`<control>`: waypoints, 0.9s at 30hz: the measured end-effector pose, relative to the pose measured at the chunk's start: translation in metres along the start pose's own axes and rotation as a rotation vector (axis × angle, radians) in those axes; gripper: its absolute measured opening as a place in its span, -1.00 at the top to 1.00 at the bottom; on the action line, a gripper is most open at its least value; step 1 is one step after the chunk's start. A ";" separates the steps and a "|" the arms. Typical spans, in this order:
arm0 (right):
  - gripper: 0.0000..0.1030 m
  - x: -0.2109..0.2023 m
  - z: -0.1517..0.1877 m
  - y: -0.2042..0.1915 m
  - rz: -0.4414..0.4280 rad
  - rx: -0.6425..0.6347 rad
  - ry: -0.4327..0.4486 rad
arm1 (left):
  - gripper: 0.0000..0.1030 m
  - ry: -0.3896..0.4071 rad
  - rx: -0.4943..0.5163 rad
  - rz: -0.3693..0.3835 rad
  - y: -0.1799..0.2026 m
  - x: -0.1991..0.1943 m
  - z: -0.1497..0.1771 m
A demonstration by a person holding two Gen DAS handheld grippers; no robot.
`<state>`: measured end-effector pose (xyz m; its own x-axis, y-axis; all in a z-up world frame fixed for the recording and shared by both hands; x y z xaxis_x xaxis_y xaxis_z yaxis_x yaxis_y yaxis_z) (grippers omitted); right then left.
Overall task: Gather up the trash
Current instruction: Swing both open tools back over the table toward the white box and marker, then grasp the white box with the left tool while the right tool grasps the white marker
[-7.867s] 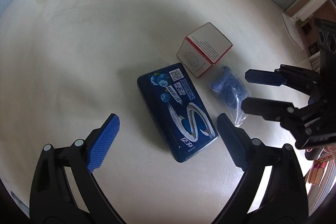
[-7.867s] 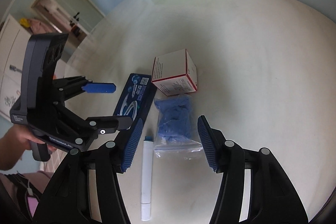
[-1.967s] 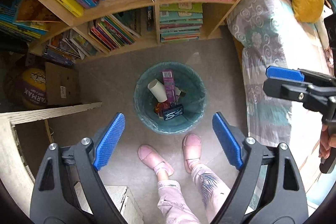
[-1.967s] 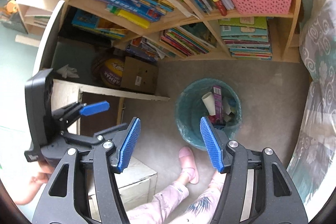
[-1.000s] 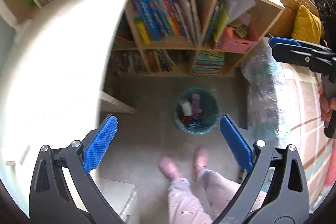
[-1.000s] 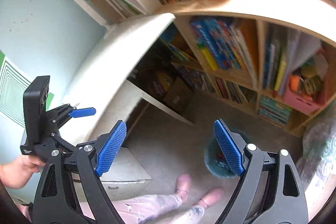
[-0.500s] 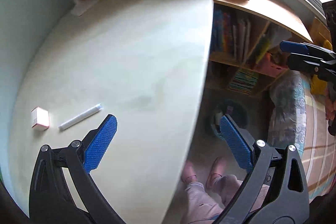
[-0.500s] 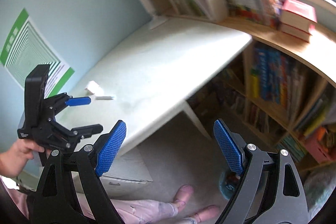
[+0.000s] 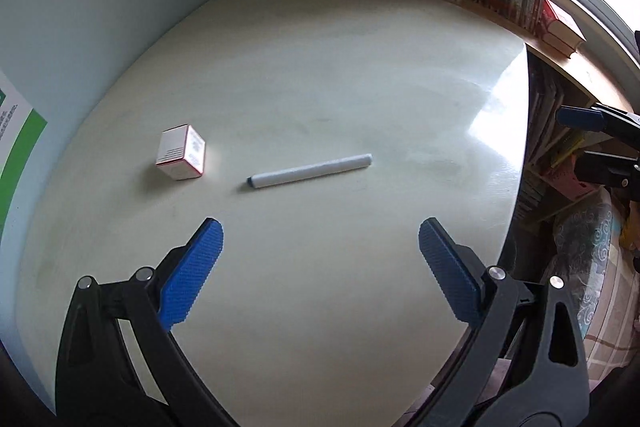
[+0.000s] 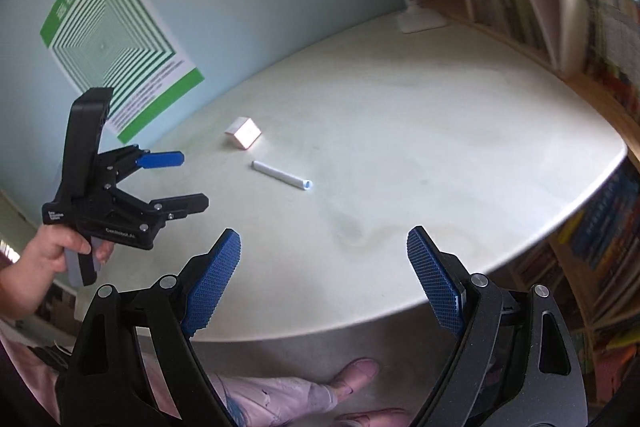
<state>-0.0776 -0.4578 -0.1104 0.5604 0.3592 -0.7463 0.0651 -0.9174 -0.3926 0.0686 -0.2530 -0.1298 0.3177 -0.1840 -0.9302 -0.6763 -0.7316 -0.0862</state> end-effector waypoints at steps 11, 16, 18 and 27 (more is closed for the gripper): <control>-0.65 0.065 -0.032 -0.039 -0.056 -0.103 -0.093 | -0.87 -0.050 -0.103 -0.048 -0.077 0.019 0.017; -0.65 0.095 -0.045 -0.050 -0.062 -0.126 -0.131 | -0.87 -0.067 -0.123 -0.050 -0.097 0.032 0.013; -0.65 0.104 -0.049 -0.054 -0.062 -0.137 -0.140 | -0.87 -0.072 -0.126 -0.044 -0.102 0.036 0.011; -0.65 0.132 -0.058 -0.062 -0.071 -0.155 -0.193 | -0.87 -0.100 -0.108 -0.032 -0.113 0.057 0.000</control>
<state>0.0408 -0.3637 -0.1534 0.3832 0.4357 -0.8144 0.2325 -0.8988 -0.3715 0.1632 -0.1813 -0.1733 0.2664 -0.0966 -0.9590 -0.5894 -0.8036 -0.0828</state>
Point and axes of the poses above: each gripper's, at about its wrist camera, not at the fingertips, and x roughly the way its jaws point, y to its right, z to its underside, the point moved 10 cm from there along x, roughly the way its jaws point, and after that the axes turned 6 degrees about -y, right-handed, at the moved point
